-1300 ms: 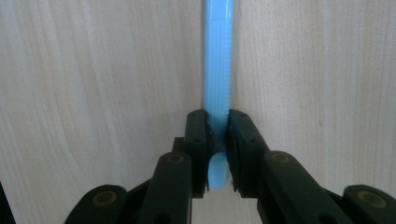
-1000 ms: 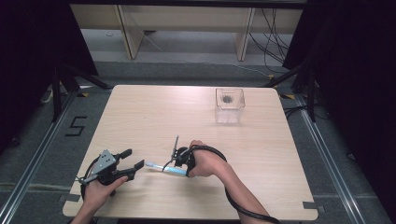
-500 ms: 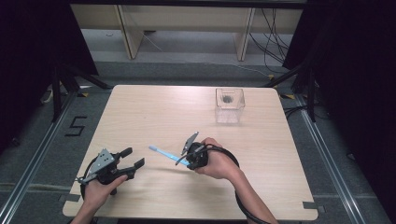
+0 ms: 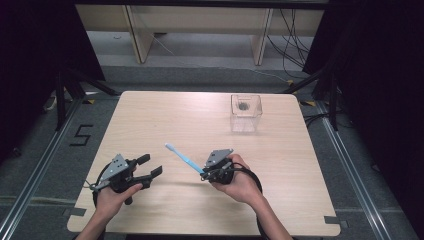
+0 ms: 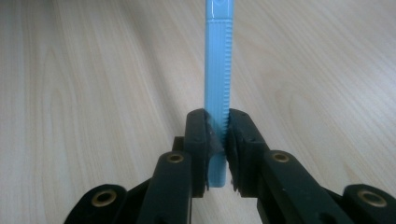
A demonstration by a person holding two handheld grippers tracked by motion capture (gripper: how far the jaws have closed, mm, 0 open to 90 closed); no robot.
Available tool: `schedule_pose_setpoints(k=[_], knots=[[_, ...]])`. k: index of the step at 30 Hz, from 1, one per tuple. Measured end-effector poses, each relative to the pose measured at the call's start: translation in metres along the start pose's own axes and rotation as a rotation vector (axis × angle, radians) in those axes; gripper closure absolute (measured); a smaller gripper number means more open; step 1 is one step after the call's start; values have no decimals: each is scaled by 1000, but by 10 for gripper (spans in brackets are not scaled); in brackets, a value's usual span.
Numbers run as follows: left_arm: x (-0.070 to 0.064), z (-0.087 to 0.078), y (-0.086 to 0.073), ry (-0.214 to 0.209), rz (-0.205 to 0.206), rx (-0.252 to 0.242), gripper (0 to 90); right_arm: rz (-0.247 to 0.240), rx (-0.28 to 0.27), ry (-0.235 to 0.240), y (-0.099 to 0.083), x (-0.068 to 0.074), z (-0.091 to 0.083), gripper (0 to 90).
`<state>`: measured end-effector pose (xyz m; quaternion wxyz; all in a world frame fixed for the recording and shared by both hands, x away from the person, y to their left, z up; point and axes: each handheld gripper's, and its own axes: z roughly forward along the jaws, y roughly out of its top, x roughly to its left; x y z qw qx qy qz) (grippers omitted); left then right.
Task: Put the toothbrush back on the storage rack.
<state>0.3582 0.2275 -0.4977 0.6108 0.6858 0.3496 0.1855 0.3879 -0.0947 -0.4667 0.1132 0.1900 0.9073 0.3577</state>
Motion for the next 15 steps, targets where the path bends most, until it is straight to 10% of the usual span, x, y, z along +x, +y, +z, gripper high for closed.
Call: schedule_pose_setpoints(k=[15], knots=[[-13, 25, 21, -87, -16, -25, 285, 105, -176, -67, -12, 5, 2, 792]])
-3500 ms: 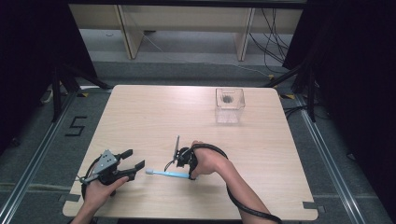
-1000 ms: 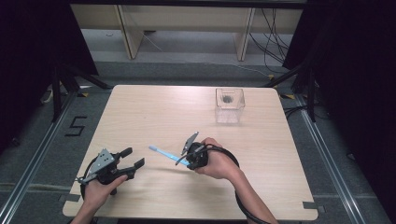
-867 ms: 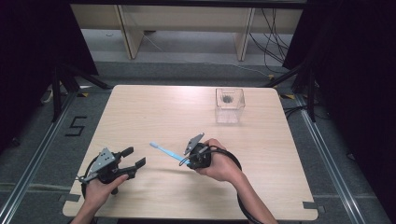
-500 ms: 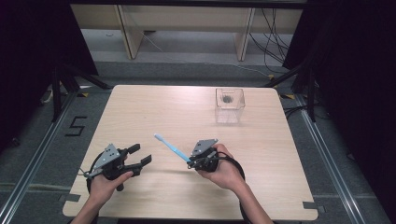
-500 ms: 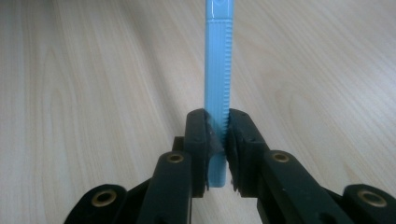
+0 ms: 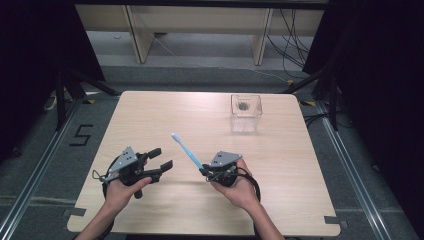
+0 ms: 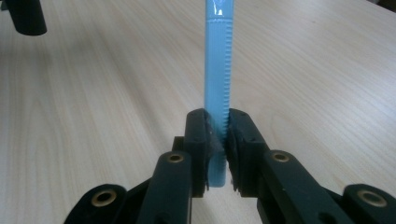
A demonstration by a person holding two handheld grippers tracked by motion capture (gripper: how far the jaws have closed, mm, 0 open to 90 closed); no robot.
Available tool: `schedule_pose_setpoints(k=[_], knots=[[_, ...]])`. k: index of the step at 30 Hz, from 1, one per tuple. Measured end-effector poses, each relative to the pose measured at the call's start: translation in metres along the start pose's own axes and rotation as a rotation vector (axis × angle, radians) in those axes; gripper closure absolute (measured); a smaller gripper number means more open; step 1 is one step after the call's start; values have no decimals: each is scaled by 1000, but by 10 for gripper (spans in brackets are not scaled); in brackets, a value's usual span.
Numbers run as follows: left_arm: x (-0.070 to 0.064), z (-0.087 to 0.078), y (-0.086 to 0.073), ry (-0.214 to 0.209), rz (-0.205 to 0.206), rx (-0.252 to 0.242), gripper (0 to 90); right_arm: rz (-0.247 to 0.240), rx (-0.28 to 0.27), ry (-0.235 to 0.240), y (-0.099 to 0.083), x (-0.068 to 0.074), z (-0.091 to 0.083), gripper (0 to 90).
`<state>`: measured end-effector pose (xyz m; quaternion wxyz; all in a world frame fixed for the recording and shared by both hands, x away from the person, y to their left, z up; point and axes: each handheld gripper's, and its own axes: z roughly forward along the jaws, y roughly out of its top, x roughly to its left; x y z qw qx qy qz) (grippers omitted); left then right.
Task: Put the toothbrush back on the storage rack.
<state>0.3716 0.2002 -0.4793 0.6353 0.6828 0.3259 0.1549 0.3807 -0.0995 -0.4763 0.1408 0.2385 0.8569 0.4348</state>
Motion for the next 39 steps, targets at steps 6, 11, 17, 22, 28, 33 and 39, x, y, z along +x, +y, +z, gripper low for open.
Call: schedule_pose_setpoints(k=[6, 11, 17, 22, 28, 33, 39], knots=[[-4, 10, 7, -39, -2, -2, 315, 32, -37, -17, 1, 3, 2, 792], [-8, 20, 11, -61, -4, -2, 372, 38, -72, -26, 4, 6, 7, 792], [-11, 31, 13, -89, -17, -4, 423, 81, -86, -31, 8, 11, 11, 792], [-10, 35, 16, -80, -28, -16, 490, 78, -99, -36, 10, 14, 15, 792], [-7, 37, 21, -73, -50, -44, 602, 87, -100, -37, 11, 15, 18, 792], [-6, 39, 21, -87, -79, -51, 647, 66, -101, -55, 12, 15, 18, 792], [-4, 40, 21, -91, -103, -63, 718, 81, -112, -75, 13, 17, 21, 792]])
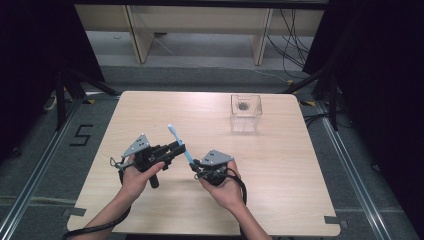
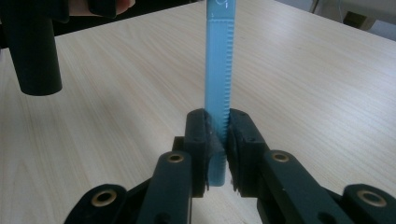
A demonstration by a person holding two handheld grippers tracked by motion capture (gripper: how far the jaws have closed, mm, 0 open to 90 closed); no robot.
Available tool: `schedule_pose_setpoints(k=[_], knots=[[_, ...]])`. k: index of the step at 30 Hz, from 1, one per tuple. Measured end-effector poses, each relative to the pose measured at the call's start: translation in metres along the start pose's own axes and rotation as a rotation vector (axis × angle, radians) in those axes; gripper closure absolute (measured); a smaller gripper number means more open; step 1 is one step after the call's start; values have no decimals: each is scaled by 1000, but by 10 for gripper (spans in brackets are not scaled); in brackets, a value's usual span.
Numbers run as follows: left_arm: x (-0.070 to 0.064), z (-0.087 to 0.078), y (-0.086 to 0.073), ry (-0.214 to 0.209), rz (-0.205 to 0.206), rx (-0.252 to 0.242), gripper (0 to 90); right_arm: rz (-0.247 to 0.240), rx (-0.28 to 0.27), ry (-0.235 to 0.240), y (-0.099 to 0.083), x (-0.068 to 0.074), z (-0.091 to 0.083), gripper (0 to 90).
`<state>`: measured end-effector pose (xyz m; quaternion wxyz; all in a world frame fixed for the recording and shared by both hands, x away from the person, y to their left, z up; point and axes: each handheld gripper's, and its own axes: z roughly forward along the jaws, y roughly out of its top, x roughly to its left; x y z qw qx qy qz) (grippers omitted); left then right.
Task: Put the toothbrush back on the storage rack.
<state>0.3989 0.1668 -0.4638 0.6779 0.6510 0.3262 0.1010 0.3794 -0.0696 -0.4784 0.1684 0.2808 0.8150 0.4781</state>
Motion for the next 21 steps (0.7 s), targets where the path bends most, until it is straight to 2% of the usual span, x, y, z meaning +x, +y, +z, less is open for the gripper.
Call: schedule_pose_setpoints(k=[8, 10, 12, 18, 20, 21], knots=[[1, 1, 0, 0, 1, -2, 786, 9, 25, 1, 1, 2, 2, 792], [1, 2, 0, -5, -1, -4, 792, 18, 29, 0, 2, 3, 2, 792], [0, 2, 0, -9, 0, -4, 800, 5, 12, -12, 1, 2, 5, 791], [-4, 6, 0, -30, 8, 2, 817, 1, 39, -12, 3, 3, 6, 786], [-5, 7, 1, -40, 19, 7, 823, 30, 53, -9, 3, 5, 6, 784], [-5, 7, 1, -42, 25, 10, 825, 17, 51, -13, 3, 5, 7, 784]])
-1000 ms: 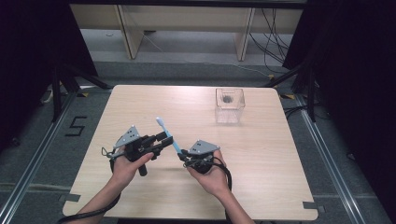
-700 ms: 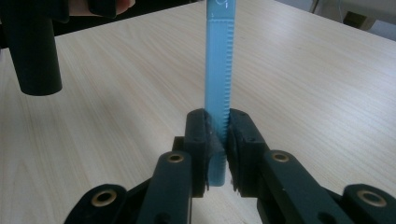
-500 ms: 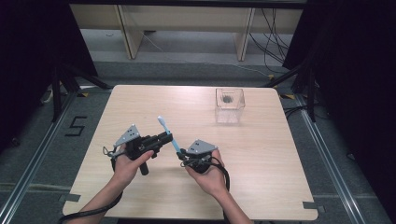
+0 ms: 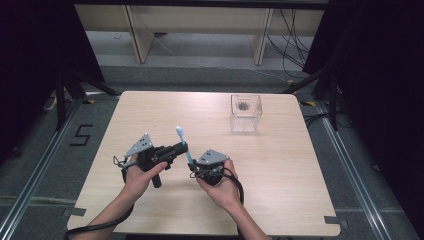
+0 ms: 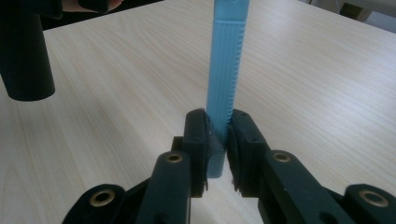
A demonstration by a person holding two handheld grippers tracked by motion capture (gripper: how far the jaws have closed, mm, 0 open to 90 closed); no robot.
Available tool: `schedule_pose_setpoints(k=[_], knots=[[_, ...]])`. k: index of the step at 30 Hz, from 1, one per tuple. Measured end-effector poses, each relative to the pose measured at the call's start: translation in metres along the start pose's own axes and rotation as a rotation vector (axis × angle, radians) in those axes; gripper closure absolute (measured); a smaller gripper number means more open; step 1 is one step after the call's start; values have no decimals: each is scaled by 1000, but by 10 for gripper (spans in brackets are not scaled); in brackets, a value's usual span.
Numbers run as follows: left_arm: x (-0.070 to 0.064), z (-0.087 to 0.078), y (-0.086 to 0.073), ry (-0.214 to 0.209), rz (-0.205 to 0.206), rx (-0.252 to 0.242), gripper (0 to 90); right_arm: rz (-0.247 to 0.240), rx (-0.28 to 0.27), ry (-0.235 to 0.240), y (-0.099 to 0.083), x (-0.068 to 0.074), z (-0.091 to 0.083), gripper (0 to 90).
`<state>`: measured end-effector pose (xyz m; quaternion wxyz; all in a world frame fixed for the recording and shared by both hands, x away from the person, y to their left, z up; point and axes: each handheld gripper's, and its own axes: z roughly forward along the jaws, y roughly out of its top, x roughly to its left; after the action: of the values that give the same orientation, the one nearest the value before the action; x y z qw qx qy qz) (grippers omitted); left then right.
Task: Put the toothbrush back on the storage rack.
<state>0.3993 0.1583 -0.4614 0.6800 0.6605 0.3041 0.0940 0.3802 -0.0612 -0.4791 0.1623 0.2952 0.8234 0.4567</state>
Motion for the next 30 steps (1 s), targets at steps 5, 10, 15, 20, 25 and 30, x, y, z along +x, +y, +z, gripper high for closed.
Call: schedule_pose_setpoints(k=[5, 10, 15, 20, 25, 30], knots=[[-3, 1, 2, -11, 22, 10, 843, -13, 1, 0, 1, 1, 0, 783], [-4, 3, 2, -11, 40, 20, 844, -21, 4, 2, 0, 1, 2, 784], [-4, 3, 3, -12, 38, 21, 844, -19, 5, 2, 1, 2, 2, 783], [-4, 3, 4, -11, 40, 25, 845, -19, -2, 2, 2, 2, 3, 781], [-4, 3, 4, -14, 40, 28, 846, -20, 5, -4, 2, 3, 3, 748], [-4, 3, 4, -12, 44, 30, 846, -43, -2, -6, 2, 2, 4, 694]])
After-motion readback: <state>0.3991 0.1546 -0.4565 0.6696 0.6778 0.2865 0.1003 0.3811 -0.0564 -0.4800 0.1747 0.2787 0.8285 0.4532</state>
